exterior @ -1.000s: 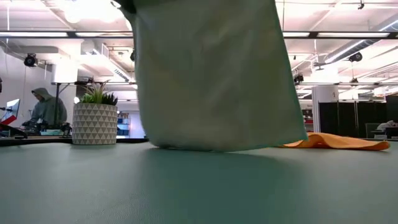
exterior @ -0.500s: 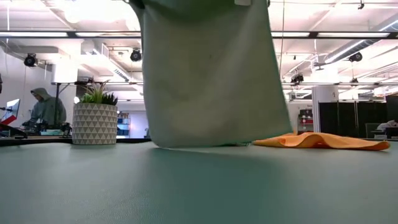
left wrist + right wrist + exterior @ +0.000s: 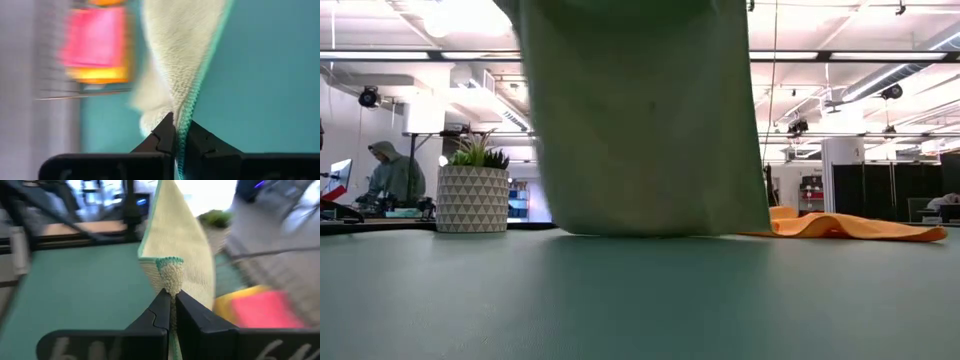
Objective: Fold microfiber towels
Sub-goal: Fold the green microfiber cloth
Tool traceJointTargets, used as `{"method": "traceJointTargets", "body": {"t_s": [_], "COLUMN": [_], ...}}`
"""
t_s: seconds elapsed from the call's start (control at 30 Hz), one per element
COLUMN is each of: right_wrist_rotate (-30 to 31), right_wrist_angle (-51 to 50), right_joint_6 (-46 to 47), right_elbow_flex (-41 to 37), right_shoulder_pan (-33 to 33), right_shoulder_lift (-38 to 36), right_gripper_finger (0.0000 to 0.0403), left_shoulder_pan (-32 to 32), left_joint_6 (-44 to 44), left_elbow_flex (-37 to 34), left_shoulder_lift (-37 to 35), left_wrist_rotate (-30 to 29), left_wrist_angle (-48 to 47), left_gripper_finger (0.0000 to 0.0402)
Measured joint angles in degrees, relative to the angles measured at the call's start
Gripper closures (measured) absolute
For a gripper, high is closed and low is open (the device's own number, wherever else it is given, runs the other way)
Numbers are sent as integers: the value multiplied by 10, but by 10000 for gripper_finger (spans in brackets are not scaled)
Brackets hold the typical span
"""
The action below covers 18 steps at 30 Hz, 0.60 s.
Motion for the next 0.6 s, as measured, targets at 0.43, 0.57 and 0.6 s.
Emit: {"method": "traceJointTargets", "body": {"t_s": [0.43,0.57,0.6], "right_wrist_rotate": [-12,-14,-14], "right_wrist_angle": [159,183,183], "right_joint_6": [241,291,305], "right_elbow_flex": [-187,-225,-232], "right_shoulder_pan": [107,121,123], "right_shoulder_lift": [1,5,8], "right_gripper_finger": [394,394,394], "left_shoulder_pan": [-119,-149,-156], "left_joint_6": [-252,-305,-324], "left_elbow_flex": [-100,-168,-184], "left_shoulder_lift": [36,58,64], "left_wrist_rotate": [128,129,129], "left_wrist_angle": [5,44,54], "left_gripper_finger": [401,401,401]}}
